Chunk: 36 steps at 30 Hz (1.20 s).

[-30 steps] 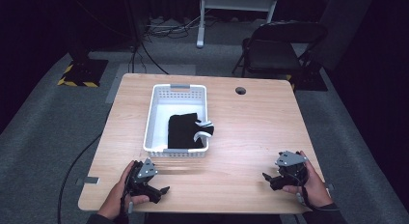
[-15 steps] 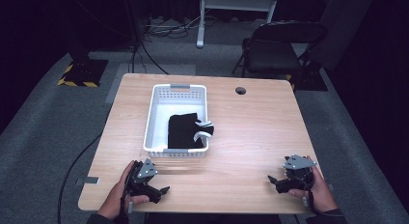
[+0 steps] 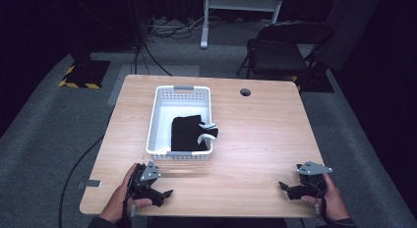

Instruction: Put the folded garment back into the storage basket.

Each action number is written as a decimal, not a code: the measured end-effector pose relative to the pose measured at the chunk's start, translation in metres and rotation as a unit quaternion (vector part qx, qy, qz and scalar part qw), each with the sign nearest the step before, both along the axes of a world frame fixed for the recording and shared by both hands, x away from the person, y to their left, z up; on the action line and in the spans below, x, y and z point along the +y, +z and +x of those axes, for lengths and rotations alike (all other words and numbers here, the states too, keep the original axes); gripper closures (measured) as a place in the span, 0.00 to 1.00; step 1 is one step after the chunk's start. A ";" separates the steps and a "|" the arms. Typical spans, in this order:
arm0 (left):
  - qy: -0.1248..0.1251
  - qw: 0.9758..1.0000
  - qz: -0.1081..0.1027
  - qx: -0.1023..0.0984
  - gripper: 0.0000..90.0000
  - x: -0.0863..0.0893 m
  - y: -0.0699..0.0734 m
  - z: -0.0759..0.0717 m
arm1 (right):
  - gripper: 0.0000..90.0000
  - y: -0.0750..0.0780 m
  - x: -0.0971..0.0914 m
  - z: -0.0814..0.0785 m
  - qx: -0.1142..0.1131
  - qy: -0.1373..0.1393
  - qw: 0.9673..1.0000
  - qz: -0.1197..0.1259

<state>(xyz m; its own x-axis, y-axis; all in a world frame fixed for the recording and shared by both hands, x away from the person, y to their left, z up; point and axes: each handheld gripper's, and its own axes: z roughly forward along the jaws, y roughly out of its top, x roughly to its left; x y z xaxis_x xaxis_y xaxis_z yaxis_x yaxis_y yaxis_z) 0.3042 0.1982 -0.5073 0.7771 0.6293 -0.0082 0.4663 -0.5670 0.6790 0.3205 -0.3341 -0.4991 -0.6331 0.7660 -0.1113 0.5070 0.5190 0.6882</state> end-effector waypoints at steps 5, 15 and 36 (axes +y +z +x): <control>0.000 1.000 0.000 0.000 0.00 0.000 0.000 0.000 | 0.02 -0.003 -0.007 -0.002 0.004 -0.009 1.000 0.016; 0.001 1.000 -0.001 0.000 0.00 0.000 0.000 0.000 | 0.01 -0.007 -0.017 0.001 0.024 -0.025 0.998 0.049; 0.001 1.000 -0.001 -0.001 0.01 0.000 0.000 0.000 | 0.01 -0.007 -0.017 0.001 0.024 -0.025 0.998 0.049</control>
<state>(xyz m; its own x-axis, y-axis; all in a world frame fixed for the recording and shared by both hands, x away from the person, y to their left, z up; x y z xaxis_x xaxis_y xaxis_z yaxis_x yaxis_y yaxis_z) 0.3037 0.1980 -0.5075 0.7754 0.6314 -0.0077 0.4668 -0.5650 0.6803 0.3213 -0.3511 -0.5063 -0.5962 0.8028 -0.0059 0.5637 0.4239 0.7089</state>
